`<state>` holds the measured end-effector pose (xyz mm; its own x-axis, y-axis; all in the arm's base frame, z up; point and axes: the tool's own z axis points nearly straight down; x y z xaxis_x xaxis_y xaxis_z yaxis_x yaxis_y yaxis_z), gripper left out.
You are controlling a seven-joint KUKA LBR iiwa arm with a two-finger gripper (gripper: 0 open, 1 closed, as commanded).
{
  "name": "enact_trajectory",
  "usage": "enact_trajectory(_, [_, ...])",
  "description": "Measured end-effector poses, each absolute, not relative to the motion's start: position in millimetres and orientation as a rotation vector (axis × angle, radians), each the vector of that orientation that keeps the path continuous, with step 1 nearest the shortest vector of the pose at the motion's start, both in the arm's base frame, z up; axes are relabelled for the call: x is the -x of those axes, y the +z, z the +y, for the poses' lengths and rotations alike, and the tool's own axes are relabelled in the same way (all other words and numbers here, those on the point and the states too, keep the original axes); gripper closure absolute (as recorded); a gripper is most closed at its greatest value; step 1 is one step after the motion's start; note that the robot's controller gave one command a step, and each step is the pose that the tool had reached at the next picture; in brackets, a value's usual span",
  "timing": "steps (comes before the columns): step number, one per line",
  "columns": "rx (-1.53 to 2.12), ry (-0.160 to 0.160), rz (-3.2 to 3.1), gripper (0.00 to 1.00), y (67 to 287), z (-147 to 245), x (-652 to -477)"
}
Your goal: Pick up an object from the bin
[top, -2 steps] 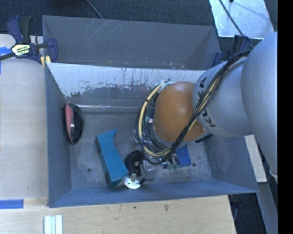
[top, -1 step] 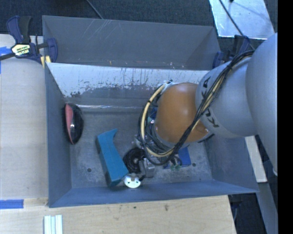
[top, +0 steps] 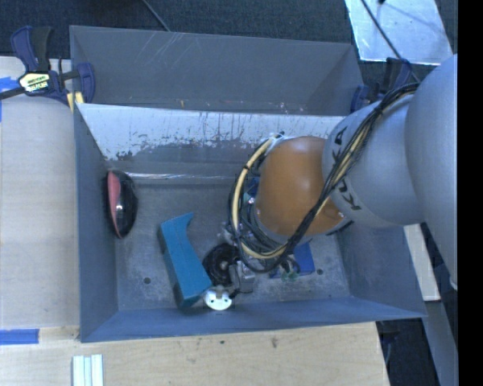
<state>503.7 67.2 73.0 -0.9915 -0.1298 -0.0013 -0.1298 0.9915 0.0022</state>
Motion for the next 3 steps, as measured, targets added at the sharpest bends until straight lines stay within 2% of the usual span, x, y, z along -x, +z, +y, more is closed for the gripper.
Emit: enact_trajectory(3, [0.203,0.001,3.129,1.0,94.2,66.6,-504.6])
